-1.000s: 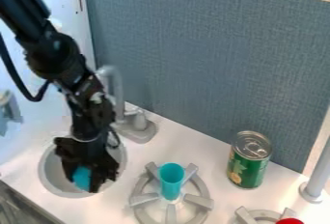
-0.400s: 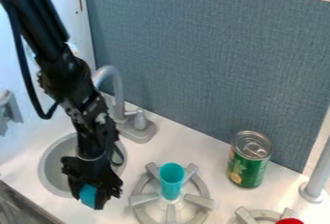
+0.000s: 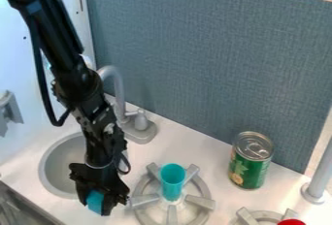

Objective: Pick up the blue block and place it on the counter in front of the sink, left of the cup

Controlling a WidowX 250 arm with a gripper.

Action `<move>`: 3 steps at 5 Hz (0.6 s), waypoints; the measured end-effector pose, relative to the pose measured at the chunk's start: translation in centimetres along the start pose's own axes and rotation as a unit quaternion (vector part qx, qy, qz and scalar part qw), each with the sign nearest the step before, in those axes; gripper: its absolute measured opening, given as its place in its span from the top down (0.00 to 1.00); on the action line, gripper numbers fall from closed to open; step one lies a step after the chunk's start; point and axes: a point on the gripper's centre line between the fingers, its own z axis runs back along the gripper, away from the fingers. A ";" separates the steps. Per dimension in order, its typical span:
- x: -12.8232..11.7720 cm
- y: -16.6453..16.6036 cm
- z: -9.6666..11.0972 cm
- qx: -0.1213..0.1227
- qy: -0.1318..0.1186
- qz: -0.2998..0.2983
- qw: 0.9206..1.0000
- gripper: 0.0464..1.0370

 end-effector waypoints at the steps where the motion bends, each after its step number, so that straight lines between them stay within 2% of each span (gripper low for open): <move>1: 0.1 -0.3 -0.8 0.003 0.008 0.000 1.000 0.37; 2: 0.4 -0.7 -1.3 0.003 0.014 -0.003 1.000 0.37; 3: 0.7 -0.9 -1.4 -0.004 0.016 0.006 1.000 0.29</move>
